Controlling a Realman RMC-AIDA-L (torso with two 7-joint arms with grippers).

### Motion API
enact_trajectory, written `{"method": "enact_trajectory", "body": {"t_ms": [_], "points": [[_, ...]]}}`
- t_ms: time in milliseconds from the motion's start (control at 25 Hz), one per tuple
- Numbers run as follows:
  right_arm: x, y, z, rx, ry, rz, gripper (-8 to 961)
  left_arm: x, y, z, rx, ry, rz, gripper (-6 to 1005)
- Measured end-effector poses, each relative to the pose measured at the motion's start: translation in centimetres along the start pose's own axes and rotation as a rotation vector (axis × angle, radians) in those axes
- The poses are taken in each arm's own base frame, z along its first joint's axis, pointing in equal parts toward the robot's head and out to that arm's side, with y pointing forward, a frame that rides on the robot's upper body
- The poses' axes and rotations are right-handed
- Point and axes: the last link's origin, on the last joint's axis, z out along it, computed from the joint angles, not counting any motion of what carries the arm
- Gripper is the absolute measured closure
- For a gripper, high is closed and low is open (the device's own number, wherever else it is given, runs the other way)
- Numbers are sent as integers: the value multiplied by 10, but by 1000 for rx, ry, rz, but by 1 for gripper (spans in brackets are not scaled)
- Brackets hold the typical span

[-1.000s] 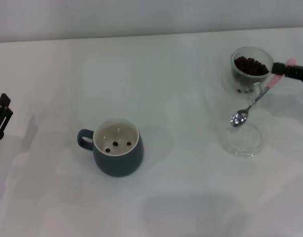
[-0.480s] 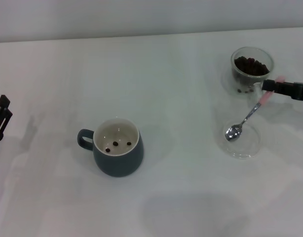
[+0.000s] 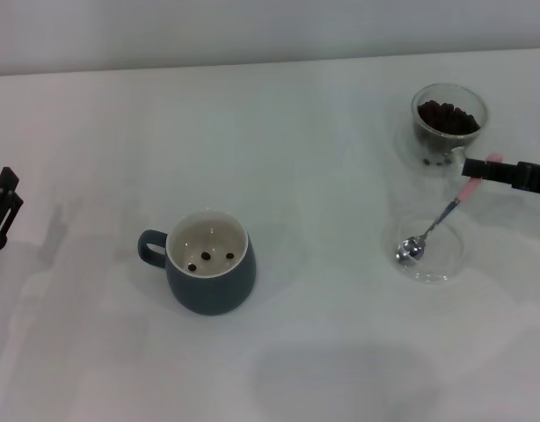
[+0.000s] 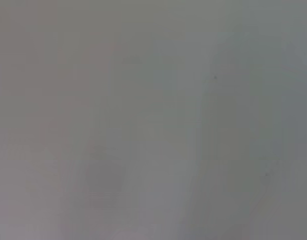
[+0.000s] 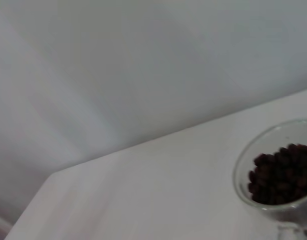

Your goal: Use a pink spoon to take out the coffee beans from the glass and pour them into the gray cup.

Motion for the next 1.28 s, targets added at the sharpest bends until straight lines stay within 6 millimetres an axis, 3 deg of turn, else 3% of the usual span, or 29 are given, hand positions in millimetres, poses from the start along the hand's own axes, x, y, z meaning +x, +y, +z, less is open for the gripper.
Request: {"method": "enact_trajectory", "body": {"t_ms": [440,1080,1280], "points": [[15,0,10,8,19,54,696,1,0,1,-2,2,1,242],[12,-2,12,30,-16,26,651,-1,-1,-2,4,-3,-1,242],[3,-3,7,28,-82,-16,524,-1,-1,-2,4,-2,-1,242]]}}
